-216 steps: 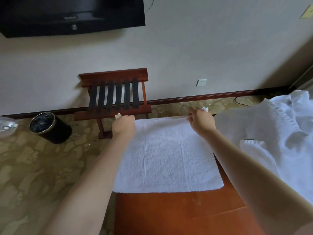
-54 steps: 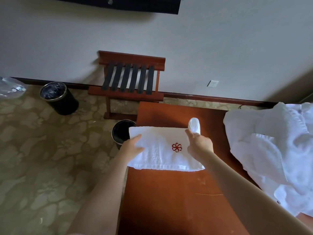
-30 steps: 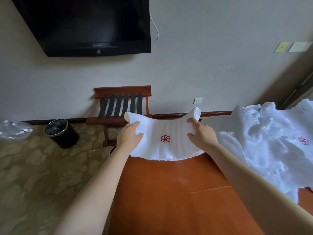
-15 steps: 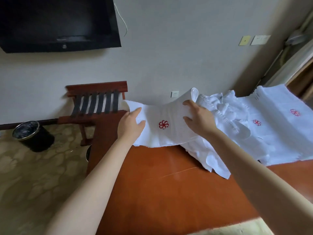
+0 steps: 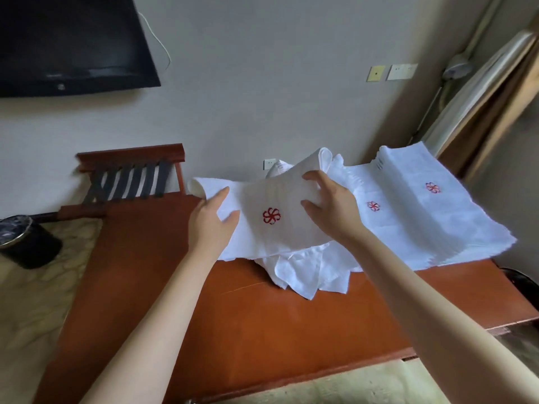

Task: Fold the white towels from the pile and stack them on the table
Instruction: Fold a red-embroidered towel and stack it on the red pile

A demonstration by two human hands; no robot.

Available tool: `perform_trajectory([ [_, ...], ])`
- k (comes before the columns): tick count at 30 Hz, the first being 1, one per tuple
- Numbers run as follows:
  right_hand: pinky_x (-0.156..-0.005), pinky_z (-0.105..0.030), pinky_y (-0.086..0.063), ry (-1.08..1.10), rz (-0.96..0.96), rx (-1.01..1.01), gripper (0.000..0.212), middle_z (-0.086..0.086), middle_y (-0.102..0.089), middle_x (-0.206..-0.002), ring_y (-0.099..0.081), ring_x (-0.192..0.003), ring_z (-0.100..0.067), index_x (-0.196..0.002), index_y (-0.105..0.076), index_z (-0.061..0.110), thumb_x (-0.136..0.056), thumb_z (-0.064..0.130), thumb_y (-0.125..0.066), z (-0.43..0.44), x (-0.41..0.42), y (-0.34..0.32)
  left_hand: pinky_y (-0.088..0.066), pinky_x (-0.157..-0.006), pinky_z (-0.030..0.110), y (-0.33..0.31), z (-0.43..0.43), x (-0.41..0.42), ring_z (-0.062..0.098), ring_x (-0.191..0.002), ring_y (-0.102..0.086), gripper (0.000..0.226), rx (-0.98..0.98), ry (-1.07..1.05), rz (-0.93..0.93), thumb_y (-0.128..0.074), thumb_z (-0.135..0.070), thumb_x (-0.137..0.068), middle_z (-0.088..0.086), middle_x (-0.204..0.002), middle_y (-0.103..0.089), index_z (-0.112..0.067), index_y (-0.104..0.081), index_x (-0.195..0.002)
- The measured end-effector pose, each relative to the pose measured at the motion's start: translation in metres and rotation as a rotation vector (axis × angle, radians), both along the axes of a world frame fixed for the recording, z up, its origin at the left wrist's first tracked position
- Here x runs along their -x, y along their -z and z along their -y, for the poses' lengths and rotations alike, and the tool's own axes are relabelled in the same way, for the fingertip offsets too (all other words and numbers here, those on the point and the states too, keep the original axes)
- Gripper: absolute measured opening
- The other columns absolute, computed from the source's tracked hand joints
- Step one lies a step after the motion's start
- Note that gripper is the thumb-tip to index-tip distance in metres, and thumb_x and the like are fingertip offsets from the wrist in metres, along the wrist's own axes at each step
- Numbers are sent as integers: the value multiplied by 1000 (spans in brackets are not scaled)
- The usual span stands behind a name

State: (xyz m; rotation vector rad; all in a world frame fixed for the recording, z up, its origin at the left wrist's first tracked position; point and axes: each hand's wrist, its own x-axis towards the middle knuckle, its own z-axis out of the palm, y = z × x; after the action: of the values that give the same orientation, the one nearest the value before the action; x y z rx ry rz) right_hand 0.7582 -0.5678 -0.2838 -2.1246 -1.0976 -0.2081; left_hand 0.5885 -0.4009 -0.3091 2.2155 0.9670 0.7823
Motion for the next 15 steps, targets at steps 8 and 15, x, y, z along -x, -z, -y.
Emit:
perform_trajectory([
  [8, -58, -27, -32, 64, -83, -83, 45, 22, -46, -66, -42, -63, -9, -117, -56, 24, -76, 16, -70, 91, -55, 6, -42, -89, 28, -7, 84, -48, 27, -108, -57, 50, 5, 23, 46, -72, -19, -83, 13, -116, -62, -18, -58, -131],
  [15, -52, -24, -31, 120, -92, -13, 45, 11, -54, -74, -45, -58, -11, -120, -54, 25, -78, 17, -71, 150, -106, 14, -42, -80, 26, 4, 138, -112, 28, -94, -61, 48, -9, 79, 118, -76, -13, -78, 15, -103, -66, -10, -63, -124],
])
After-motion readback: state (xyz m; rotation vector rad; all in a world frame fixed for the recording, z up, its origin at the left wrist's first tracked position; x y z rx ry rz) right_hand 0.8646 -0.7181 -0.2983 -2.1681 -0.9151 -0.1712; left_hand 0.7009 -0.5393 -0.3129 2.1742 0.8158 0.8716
